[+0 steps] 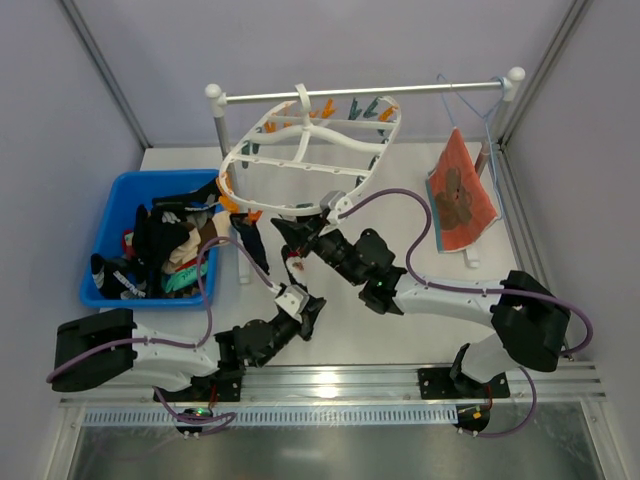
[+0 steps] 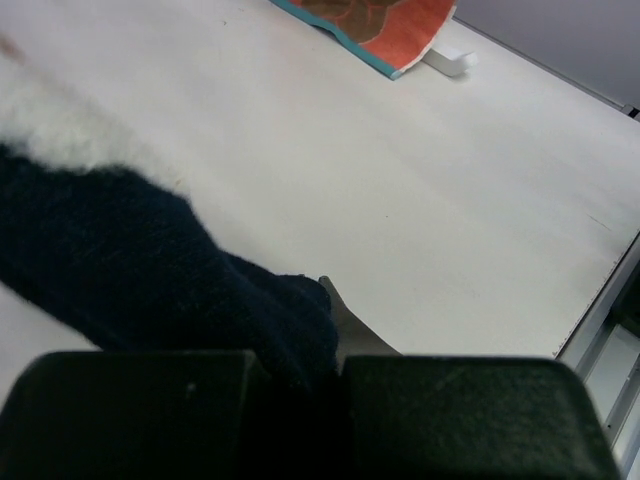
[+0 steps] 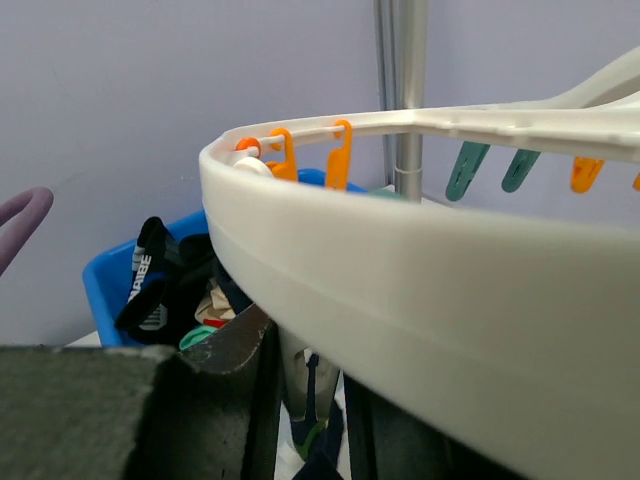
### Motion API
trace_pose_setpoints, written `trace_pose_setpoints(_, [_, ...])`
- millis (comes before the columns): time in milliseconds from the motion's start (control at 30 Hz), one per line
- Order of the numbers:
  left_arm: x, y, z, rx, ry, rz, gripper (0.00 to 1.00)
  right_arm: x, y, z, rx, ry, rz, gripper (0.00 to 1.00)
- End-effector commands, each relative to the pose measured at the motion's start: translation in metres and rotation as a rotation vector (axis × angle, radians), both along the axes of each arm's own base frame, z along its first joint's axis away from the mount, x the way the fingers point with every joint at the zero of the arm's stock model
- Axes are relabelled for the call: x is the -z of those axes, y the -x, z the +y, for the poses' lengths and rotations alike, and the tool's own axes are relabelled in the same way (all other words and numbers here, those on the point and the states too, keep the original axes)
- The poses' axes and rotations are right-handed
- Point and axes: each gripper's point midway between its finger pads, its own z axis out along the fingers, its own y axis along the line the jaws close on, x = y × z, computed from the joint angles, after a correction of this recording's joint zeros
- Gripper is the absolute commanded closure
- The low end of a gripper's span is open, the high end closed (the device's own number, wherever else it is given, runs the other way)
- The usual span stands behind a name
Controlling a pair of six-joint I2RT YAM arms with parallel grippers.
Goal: Remove the socks clipped to the hanger
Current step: Remove the sock from the hanger, then place the sock in the bin.
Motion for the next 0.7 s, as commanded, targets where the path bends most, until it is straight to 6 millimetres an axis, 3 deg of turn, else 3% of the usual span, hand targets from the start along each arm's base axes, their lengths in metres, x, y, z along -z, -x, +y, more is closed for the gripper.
trace_pose_setpoints(0, [-0.014, -0.003, -0.002, -0.017, 0.036, -0.026, 1.0, -0.035, 0.001, -0.007, 0.024, -0.106, -0.073, 0.96])
trace_pose_setpoints(133, [-0.015, -0.005, 0.002, -0.037, 0.038, -0.026, 1.0, -0.034, 0.001, -0.009, 0.026, -0.105, -0.074, 0.96])
trace_pose_setpoints(333, [-0.025, -0.021, 0.038, -0.217, 0.048, -0.013, 1.0, -0.025, 0.001, -0.015, 0.043, -0.079, -0.061, 0.96])
trace_pose_setpoints(467, [-0.049, -0.03, 0.078, -0.355, 0.071, -0.024, 1.0, -0.013, -0.002, -0.028, 0.094, -0.064, -0.039, 0.96])
trace_pose_setpoints(667, [-0.08, -0.036, 0.114, -0.426, 0.138, -0.042, 1.0, 0.02, -0.008, -0.064, 0.226, -0.036, 0.011, 0.96])
